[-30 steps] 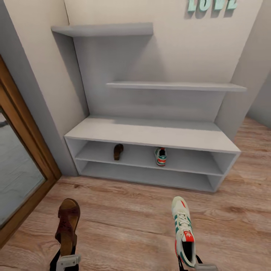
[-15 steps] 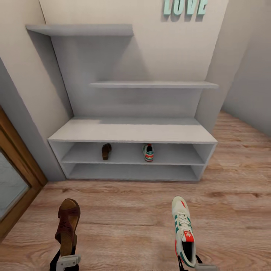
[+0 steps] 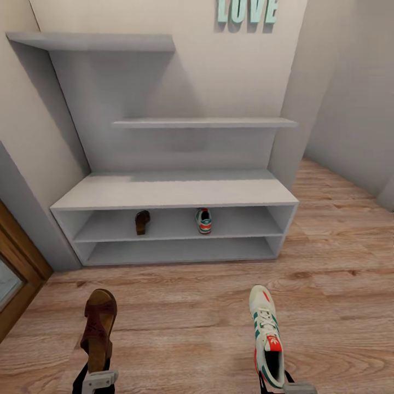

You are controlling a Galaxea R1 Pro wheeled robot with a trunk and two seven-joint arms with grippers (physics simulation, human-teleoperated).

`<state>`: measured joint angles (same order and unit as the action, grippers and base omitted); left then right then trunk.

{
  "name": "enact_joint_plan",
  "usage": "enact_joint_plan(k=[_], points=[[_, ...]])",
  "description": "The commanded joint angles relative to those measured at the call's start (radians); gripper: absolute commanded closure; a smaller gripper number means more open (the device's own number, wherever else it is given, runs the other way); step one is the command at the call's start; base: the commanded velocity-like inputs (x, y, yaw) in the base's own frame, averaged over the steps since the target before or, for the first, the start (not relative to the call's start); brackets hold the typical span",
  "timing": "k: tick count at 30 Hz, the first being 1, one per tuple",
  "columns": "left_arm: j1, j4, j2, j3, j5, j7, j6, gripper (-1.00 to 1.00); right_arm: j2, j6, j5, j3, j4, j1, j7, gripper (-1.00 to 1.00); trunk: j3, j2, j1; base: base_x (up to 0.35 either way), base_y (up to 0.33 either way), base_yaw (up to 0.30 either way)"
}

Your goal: Pick up the two gym shoes and the two sandals from the corridor floor and place them onto the hallstand (shoe rack) in the corridor, making sure they are on the rack and not on the floor. Arrange them so the two gym shoes are next to each other and the two sandals are next to each other.

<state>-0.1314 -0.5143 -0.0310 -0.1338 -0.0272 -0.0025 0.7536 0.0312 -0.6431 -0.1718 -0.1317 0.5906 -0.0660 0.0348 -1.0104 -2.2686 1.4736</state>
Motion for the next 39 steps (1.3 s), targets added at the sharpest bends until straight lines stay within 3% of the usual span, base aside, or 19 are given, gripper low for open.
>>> enact_joint_plan(k=[1,5,6,9,10,13,14,17,22,25,27,30,34,37,39], points=[[-0.001,0.000,0.000,-0.003,-0.007,0.001,0.002,1.00,0.002,-0.003,-0.010,-0.004,0.002,-0.001,0.005,1.00,-0.001,0.000,0.000,0.000,0.000,-0.003],[-0.003,0.005,0.001,-0.006,-0.009,0.003,-0.008,1.00,0.003,-0.004,-0.009,-0.007,0.008,-0.001,0.008,1.00,-0.001,0.000,0.000,0.000,0.000,0.000],[-0.015,-0.004,0.003,-0.002,-0.013,0.004,-0.090,1.00,-0.012,-0.003,-0.010,-0.023,0.009,-0.001,0.011,1.00,-0.001,0.000,0.000,0.000,0.000,0.000],[-0.026,-0.022,0.005,0.001,-0.015,0.004,-0.190,1.00,-0.047,-0.003,-0.010,-0.059,0.009,-0.001,0.013,1.00,-0.001,0.000,0.000,0.000,0.000,0.000],[-0.049,-0.046,0.005,0.003,-0.016,0.004,-0.273,1.00,-0.082,-0.002,-0.008,-0.114,0.009,-0.001,0.013,1.00,-0.001,0.000,0.000,0.000,0.000,0.000],[-0.102,-0.102,0.005,0.007,-0.017,0.003,-0.432,1.00,-0.154,0.000,0.002,-0.295,0.011,-0.001,0.011,1.00,-0.001,0.000,0.000,0.000,0.000,0.000],[-0.110,-0.112,0.006,0.007,-0.017,0.003,-0.457,1.00,-0.164,0.001,0.004,-0.329,0.012,-0.001,0.010,1.00,-0.001,0.000,0.000,0.000,0.000,0.000],[-0.167,-0.162,0.006,0.018,-0.016,0.000,-0.609,1.00,-0.215,0.004,0.009,-0.488,0.025,-0.001,0.008,1.00,-0.001,0.000,0.000,0.000,0.000,0.000],[-0.272,-0.196,0.010,0.086,-0.015,0.000,-0.824,1.00,-0.268,0.043,0.011,-0.572,0.053,-0.001,0.008,1.00,-0.001,0.000,0.000,0.000,0.000,0.000],[-0.358,-0.200,0.024,0.144,-0.014,0.002,-0.957,1.00,-0.320,0.145,0.013,-0.622,0.058,-0.001,0.006,1.00,-0.001,0.000,0.000,0.000,0.000,0.000],[-0.399,-0.197,0.034,0.160,-0.014,0.004,-1.012,1.00,-0.340,0.207,0.017,-0.654,0.061,-0.001,-0.004,1.00,-0.001,0.000,0.000,0.000,0.000,0.000],[-0.475,-0.184,0.058,0.172,-0.013,0.005,-1.095,1.00,-0.381,0.302,0.063,-0.726,0.067,-0.001,-0.065,1.00,-0.001,0.000,0.000,0.000,0.000,0.000],[-0.563,-0.147,0.071,0.176,-0.013,0.006,-1.168,1.00,-0.439,0.436,0.197,-0.802,0.070,-0.001,-0.139,1.00,-0.001,0.000,0.000,0.000,0.000,0.000],[-0.604,-0.125,0.073,0.177,-0.014,0.004,-1.207,1.00,-0.468,0.514,0.246,-0.816,0.071,-0.001,-0.150,1.00,-0.001,0.000,0.000,0.000,0.000,0.000],[-0.604,-0.133,0.070,0.179,-0.016,0.002,-1.219,1.00,-0.466,0.530,0.257,-0.812,0.113,-0.001,-0.167,1.00,-0.001,0.000,0.000,0.003,0.000,0.000]])
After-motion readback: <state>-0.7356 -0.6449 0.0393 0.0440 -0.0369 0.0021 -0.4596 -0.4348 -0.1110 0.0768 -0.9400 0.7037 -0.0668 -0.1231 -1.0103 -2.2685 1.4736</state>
